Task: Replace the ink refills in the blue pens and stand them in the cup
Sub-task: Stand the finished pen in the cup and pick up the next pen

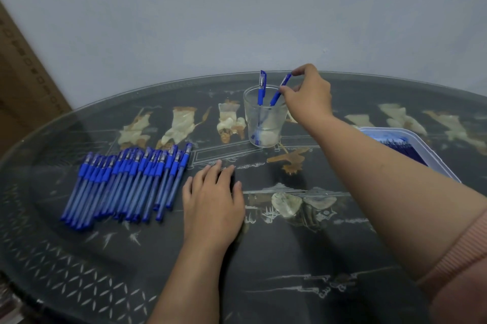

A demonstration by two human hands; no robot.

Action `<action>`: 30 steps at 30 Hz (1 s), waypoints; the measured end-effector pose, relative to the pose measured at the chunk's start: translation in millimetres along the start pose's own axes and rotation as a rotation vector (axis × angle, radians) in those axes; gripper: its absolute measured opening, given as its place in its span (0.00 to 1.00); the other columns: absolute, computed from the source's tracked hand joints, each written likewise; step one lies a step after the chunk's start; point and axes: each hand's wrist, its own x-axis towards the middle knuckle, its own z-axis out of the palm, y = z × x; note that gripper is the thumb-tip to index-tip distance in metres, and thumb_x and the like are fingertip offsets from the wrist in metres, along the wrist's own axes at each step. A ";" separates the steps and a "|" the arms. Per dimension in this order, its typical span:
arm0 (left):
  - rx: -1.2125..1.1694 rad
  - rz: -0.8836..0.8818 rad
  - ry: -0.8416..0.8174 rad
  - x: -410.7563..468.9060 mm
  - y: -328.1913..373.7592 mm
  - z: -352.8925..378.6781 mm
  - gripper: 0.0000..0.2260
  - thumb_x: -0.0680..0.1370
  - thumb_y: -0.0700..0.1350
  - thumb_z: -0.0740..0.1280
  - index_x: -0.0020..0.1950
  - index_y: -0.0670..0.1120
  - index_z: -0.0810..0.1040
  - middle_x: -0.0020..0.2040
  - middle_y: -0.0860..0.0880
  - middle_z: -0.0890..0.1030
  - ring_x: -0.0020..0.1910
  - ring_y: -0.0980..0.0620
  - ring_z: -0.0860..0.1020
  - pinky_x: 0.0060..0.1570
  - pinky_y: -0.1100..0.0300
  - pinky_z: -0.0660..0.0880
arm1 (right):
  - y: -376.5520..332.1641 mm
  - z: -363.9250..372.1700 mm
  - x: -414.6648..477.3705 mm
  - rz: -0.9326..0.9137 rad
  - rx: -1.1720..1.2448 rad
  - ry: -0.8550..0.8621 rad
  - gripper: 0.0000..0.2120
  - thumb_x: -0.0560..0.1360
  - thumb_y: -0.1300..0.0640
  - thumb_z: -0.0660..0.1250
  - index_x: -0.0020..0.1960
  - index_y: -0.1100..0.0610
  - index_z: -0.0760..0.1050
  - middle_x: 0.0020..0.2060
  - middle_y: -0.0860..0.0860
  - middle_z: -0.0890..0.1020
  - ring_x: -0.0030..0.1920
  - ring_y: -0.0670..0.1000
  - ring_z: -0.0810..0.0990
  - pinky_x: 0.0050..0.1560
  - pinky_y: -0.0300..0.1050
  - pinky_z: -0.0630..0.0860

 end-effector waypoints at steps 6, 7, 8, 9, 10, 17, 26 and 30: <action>-0.024 0.000 -0.002 -0.1 -0.2 -0.3 0.20 0.83 0.54 0.54 0.75 0.55 0.64 0.77 0.57 0.60 0.76 0.56 0.55 0.76 0.52 0.48 | -1.3 -1.4 -18.2 0.029 0.051 0.042 0.16 0.79 0.56 0.64 0.65 0.54 0.68 0.49 0.54 0.79 0.44 0.50 0.75 0.49 0.47 0.73; -0.038 -0.003 0.007 0.1 0.2 -0.2 0.20 0.83 0.53 0.55 0.75 0.54 0.64 0.77 0.57 0.61 0.76 0.57 0.55 0.76 0.52 0.48 | -1.1 -2.7 -25.7 0.022 0.076 0.074 0.15 0.79 0.57 0.64 0.65 0.54 0.68 0.48 0.53 0.78 0.45 0.50 0.75 0.50 0.46 0.72; -0.059 -0.009 0.024 0.0 0.4 -1.2 0.20 0.82 0.53 0.56 0.74 0.54 0.65 0.76 0.57 0.62 0.75 0.57 0.56 0.76 0.52 0.48 | -1.4 -3.3 -35.1 0.009 0.098 0.107 0.15 0.78 0.58 0.64 0.64 0.55 0.68 0.49 0.52 0.76 0.47 0.49 0.74 0.49 0.45 0.70; -0.087 -0.018 0.047 -0.6 0.6 -3.2 0.19 0.82 0.52 0.57 0.74 0.54 0.66 0.75 0.57 0.63 0.75 0.58 0.57 0.76 0.53 0.49 | -2.1 -3.6 -46.4 -0.004 0.115 0.131 0.14 0.78 0.60 0.63 0.63 0.54 0.69 0.49 0.51 0.75 0.48 0.48 0.72 0.48 0.42 0.68; -0.118 -0.024 0.072 -1.1 1.1 -5.7 0.19 0.82 0.52 0.57 0.73 0.53 0.67 0.74 0.57 0.65 0.74 0.58 0.59 0.75 0.54 0.49 | -2.3 -3.1 -58.7 -0.015 0.136 0.146 0.13 0.78 0.61 0.63 0.62 0.53 0.69 0.49 0.50 0.73 0.49 0.48 0.71 0.48 0.41 0.67; -0.110 -0.120 0.247 -1.7 -28.7 -32.3 0.17 0.82 0.49 0.57 0.70 0.51 0.72 0.71 0.55 0.71 0.71 0.56 0.65 0.75 0.50 0.50 | 8.8 29.2 -125.4 -0.003 0.131 -0.091 0.10 0.75 0.63 0.65 0.53 0.50 0.72 0.46 0.50 0.76 0.45 0.48 0.74 0.46 0.40 0.70; -0.037 -0.335 0.121 -6.6 -90.5 -45.2 0.18 0.83 0.53 0.51 0.73 0.59 0.66 0.77 0.61 0.59 0.77 0.58 0.50 0.72 0.40 0.36 | -21.9 106.7 -144.7 -0.117 -0.134 -0.324 0.13 0.77 0.51 0.67 0.59 0.54 0.79 0.53 0.51 0.80 0.57 0.52 0.77 0.55 0.43 0.71; 0.013 -0.305 0.067 -7.3 -90.5 -42.3 0.19 0.84 0.54 0.48 0.75 0.61 0.62 0.78 0.62 0.56 0.78 0.59 0.47 0.72 0.38 0.35 | -36.8 131.4 -145.6 -0.108 -0.192 -0.332 0.15 0.77 0.47 0.67 0.59 0.54 0.80 0.52 0.52 0.82 0.56 0.54 0.78 0.54 0.46 0.75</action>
